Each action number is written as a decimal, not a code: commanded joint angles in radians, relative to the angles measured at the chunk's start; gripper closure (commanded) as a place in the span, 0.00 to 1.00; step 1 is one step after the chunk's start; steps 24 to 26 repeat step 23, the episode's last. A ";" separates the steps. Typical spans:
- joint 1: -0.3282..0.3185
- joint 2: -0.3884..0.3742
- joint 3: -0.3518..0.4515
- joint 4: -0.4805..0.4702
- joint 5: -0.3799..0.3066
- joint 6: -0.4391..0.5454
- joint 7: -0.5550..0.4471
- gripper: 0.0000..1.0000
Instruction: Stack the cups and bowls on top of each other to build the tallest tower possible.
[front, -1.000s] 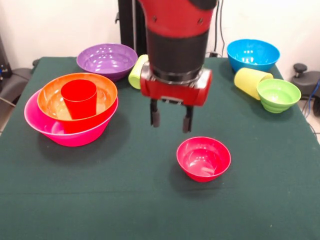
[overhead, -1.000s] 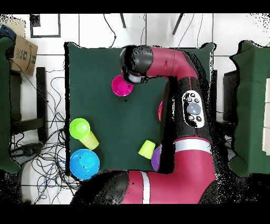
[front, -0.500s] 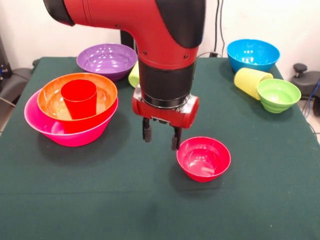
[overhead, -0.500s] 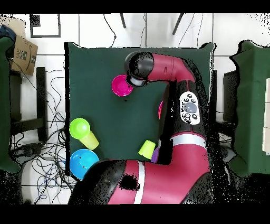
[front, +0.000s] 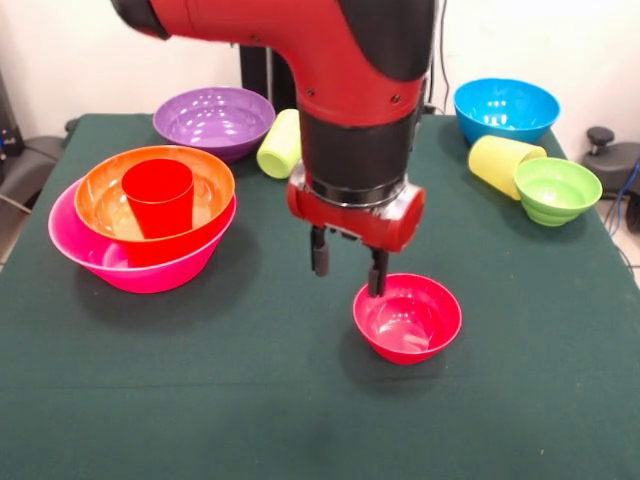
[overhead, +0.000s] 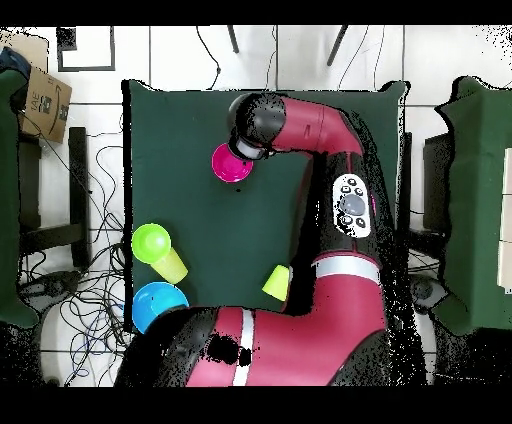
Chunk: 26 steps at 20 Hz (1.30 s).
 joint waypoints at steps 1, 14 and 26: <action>0.031 -0.090 0.015 0.066 0.061 0.076 0.166 0.00; 0.085 -0.028 -0.019 0.070 0.075 -0.022 0.164 0.00; 0.108 0.018 -0.055 0.060 0.059 -0.085 0.139 0.00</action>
